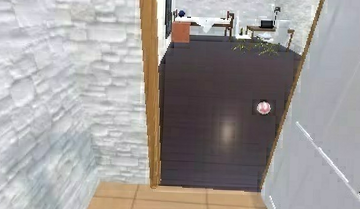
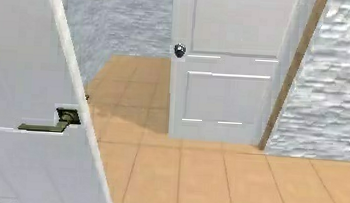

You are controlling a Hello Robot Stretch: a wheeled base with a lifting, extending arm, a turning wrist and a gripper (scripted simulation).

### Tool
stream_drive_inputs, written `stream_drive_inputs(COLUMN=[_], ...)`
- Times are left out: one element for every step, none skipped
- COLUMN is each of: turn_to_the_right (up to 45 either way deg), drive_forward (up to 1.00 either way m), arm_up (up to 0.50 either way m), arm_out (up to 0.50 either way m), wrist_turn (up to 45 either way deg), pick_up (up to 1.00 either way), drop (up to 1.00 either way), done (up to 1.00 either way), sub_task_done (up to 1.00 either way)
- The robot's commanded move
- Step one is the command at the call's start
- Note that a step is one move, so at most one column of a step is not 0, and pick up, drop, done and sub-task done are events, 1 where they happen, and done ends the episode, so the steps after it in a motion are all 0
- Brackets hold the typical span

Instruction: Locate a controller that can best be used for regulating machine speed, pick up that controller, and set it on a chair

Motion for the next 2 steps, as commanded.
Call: stream_drive_inputs(turn_to_the_right=[0.0,27.0], drive_forward=[0.75,0.00], arm_up=[0.00,0.00], arm_out=[0.00,0.00], wrist_turn=[0.0,0.0], pick_up=[0.00,0.00], drop=[0.00,0.00], done=[0.00,0.00], sub_task_done=[0.00,0.00])
